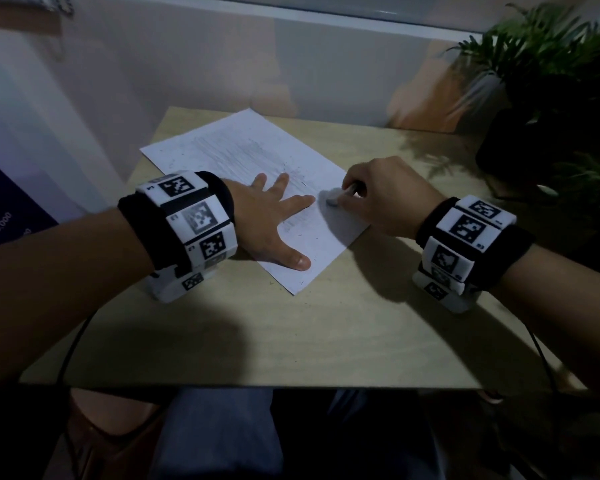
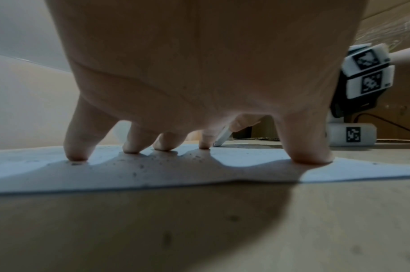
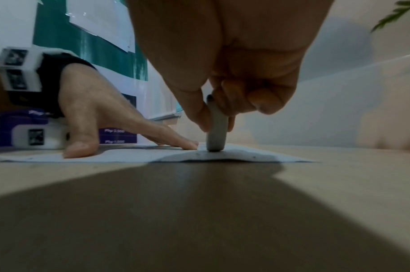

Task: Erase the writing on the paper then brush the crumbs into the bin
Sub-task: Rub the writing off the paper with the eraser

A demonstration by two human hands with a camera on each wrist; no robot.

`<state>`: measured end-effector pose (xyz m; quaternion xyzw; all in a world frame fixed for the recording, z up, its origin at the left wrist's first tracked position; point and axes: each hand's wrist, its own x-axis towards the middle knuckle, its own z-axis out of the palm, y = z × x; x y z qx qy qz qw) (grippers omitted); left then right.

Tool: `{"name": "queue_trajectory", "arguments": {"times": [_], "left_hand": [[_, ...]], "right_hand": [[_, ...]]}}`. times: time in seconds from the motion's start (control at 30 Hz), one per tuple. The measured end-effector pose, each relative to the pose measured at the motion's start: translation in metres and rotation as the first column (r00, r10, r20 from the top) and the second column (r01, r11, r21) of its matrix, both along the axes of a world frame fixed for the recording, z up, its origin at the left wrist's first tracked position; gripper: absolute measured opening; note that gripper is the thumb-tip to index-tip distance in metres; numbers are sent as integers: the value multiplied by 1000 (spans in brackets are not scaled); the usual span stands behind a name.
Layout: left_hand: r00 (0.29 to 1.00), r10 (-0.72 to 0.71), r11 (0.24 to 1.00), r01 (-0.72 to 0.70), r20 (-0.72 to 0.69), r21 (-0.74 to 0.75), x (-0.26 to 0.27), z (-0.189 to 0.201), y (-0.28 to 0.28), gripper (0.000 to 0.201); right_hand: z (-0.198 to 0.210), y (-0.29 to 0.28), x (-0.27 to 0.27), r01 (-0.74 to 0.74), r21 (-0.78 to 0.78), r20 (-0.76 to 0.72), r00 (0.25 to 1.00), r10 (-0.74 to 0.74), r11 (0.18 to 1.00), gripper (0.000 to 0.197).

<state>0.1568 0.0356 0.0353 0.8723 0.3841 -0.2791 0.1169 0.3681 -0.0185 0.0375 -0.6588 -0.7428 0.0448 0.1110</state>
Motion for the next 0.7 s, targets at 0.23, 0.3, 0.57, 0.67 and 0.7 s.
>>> {"name": "queue_trajectory", "arguments": {"times": [0.23, 0.3, 0.57, 0.67, 0.7], "left_hand": [[1000, 2, 1000, -2, -6, -4, 2, 1, -1, 131], [1000, 2, 1000, -2, -4, 1, 1, 0, 0, 132], [1000, 0, 1000, 0, -2, -12, 2, 0, 0, 132], [1000, 3, 1000, -3, -4, -13, 1, 1, 0, 132], [1000, 1, 1000, -1, -5, -11, 1, 0, 0, 131]], "right_hand": [[1, -1, 7, 10, -62, -68, 998, -14, 998, 38], [-1, 0, 8, 51, 4, 9, 999, -51, 999, 39], [5, -15, -1, -104, -95, -94, 991, 95, 990, 46], [0, -12, 2, -26, -9, 9, 1000, 26, 1000, 34], [-1, -13, -1, -54, -11, 13, 998, 55, 998, 33]]}}
